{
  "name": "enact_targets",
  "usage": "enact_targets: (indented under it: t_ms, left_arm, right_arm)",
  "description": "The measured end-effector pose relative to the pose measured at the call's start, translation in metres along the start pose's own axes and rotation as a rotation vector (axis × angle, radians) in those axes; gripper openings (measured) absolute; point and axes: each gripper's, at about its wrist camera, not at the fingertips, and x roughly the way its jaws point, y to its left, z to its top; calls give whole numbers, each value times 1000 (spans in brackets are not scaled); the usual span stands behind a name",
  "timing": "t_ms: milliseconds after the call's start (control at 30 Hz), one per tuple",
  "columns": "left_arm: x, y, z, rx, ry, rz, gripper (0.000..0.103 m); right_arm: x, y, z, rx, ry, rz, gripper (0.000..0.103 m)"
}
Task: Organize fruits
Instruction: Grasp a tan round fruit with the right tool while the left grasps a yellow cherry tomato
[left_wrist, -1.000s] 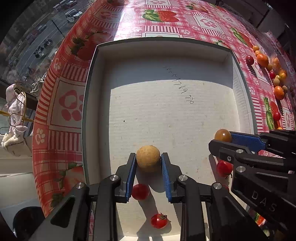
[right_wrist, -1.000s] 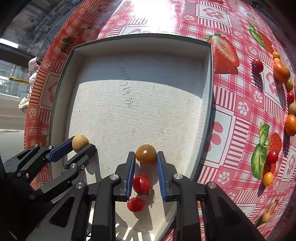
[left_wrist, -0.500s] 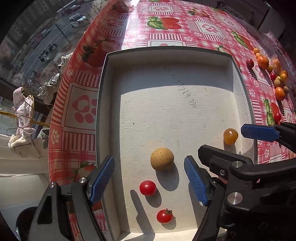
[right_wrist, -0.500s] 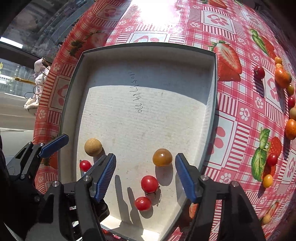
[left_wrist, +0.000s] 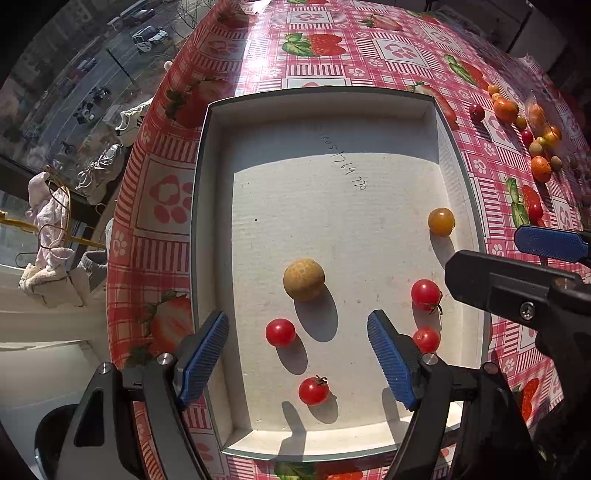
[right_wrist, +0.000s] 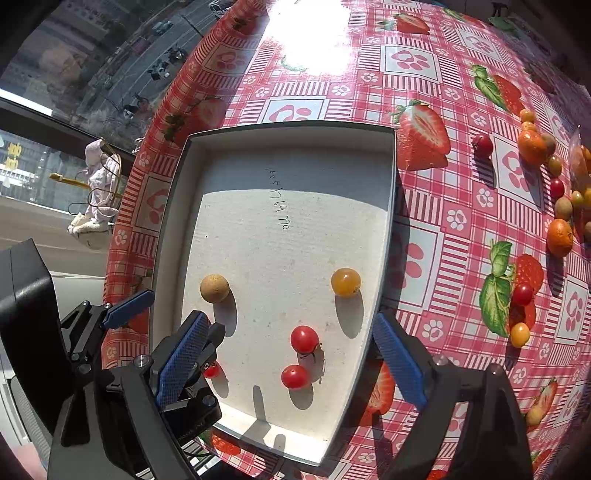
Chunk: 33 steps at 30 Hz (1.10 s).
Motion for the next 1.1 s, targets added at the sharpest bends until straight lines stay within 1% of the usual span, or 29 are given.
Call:
enact_targets:
  t_ms: [100,233,367,533,633,867,1000,1100]
  left_arm:
    - [-8,-21,-6,38,4,-16,79]
    - [-21,-50,-7,100,-13,-41,79]
    - [-31,-78,-2,157,-22,-66,79]
    - [-40,-115,5,215,-26,-100,79]
    - [-42,-130,10,250,-27,-123,79]
    - [-27,-178,21,307,-1,-155,79]
    - [-15,-199,28,303,18,-170,79]
    - [-4,-213,35,295,31,-172,79]
  right_arm:
    - [-9,-13,-14,44,-6,-2,93]
    - [-20,-42,-32,116,-19,-15,93]
    - [-29,-80,-54,197,-22,-53,93]
    - [-39,-132,-88,336,-24,-98,93]
    - [-45,-155,-107,395,-27,-119,93]
    - [-50,-201,-147,492,-11,-170,93]
    - [-52,-219,-161,520,-2,-183,93]
    - [-52,-230,-167,517,6,-193,93]
